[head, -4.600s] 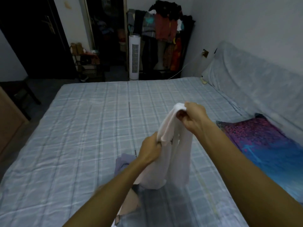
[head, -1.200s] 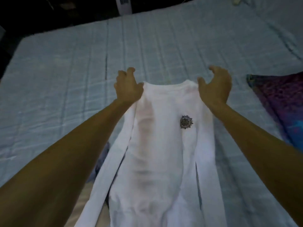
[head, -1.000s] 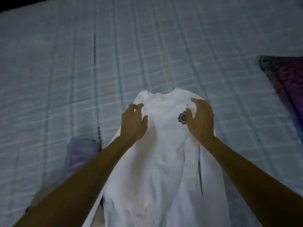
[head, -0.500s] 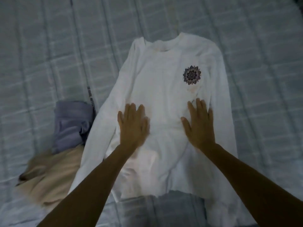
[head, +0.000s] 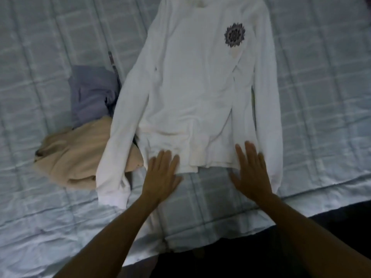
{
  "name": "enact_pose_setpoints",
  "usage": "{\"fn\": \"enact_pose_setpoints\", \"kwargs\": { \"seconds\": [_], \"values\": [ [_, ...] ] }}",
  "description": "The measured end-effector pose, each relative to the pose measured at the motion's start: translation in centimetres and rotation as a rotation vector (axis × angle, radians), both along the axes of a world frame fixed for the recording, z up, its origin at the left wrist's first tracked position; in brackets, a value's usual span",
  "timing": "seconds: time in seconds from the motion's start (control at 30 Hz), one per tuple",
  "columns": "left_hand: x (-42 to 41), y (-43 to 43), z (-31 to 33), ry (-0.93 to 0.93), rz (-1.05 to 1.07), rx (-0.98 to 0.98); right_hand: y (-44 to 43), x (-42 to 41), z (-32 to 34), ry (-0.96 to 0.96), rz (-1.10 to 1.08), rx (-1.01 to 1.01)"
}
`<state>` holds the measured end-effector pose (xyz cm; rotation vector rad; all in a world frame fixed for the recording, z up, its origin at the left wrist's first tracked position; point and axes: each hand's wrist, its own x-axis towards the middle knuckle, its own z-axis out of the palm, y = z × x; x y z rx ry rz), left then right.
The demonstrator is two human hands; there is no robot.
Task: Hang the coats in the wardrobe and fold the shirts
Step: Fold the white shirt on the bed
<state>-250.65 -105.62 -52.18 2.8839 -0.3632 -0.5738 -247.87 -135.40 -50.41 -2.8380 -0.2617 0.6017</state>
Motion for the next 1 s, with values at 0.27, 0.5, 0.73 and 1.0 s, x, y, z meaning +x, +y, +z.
{"fn": "enact_pose_setpoints", "kwargs": {
  "seconds": [0.27,0.5,0.73,1.0],
  "values": [
    [2.0,0.1,1.6,0.012,0.052,-0.076,-1.8,0.6,-1.0,-0.278,0.035,0.010],
    [-3.9,-0.7,4.1,0.208,-0.101,-0.076,-6.7,-3.1,2.7,-0.157,-0.006,-0.064],
    [-0.2,-1.5,6.4,0.359,-0.007,0.020,-4.7,-2.6,3.2,-0.010,-0.066,-0.059],
    [7.3,5.0,6.4,-0.164,0.940,0.004,-5.6,1.5,3.1,-0.066,-0.900,0.250]
  ]
}}
